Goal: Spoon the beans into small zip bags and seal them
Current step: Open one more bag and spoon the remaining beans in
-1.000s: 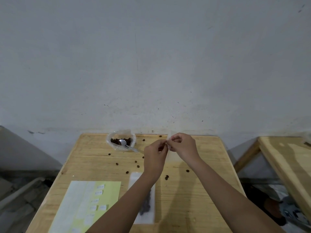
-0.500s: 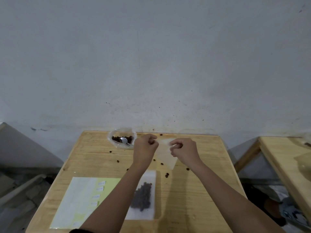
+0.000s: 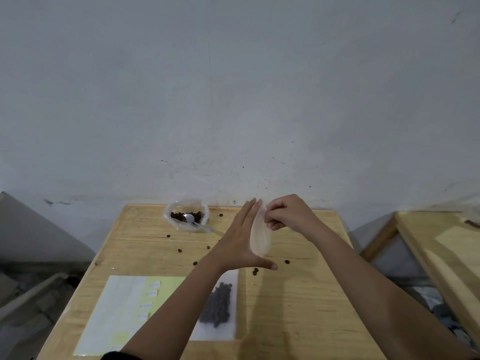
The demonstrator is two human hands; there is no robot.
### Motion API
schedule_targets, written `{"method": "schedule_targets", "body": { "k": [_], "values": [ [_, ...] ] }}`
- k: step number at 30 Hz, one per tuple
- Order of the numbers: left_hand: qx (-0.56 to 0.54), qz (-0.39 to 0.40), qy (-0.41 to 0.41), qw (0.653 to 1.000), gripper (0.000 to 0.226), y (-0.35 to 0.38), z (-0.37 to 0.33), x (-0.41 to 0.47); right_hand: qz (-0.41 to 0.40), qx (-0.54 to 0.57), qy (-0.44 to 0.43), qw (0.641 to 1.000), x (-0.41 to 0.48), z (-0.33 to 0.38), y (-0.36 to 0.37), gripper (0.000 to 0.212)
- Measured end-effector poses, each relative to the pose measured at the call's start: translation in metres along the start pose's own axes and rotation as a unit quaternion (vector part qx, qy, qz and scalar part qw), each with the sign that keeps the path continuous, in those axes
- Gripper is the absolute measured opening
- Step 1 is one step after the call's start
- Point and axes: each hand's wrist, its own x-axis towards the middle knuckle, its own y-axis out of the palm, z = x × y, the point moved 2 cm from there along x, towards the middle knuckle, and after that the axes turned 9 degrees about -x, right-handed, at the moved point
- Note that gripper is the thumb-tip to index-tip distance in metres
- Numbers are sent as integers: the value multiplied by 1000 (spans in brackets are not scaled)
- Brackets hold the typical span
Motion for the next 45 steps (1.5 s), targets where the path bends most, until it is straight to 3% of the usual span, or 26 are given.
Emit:
{"method": "schedule_targets", "body": {
  "k": [5,9,13,15,18,23,29,34,41,45],
  "values": [
    [41,-18,25,999,131,-5,-1,6,0,-69,-40,997,-4,9,-7,9],
    [39,-79,36,995,118,-3,1,7,-57,-225,-85,969,-8,13,-4,19],
    [0,-146,38,989,112,-3,2,6,-140,-151,-121,971,-14,8,3,15],
    [-14,-163,43,986,113,-4,3,3,-121,-114,-134,977,-18,8,7,18],
    [-24,-179,80,980,106,-2,3,0,-41,-184,-106,976,-18,9,20,28],
    [38,-230,148,961,80,0,-1,-2,-43,-291,-64,954,-12,7,26,31],
    [8,-220,153,963,77,0,4,-7,-16,-387,-73,919,-10,13,35,38],
    [-33,-195,101,975,92,-8,18,-8,-2,-354,-105,929,-4,18,39,31],
    [-19,-166,77,983,92,-42,52,-12,5,-282,-91,955,19,29,60,37],
    [-23,-162,32,986,92,-78,90,-21,12,-144,-72,987,46,40,83,21]
  ]
}}
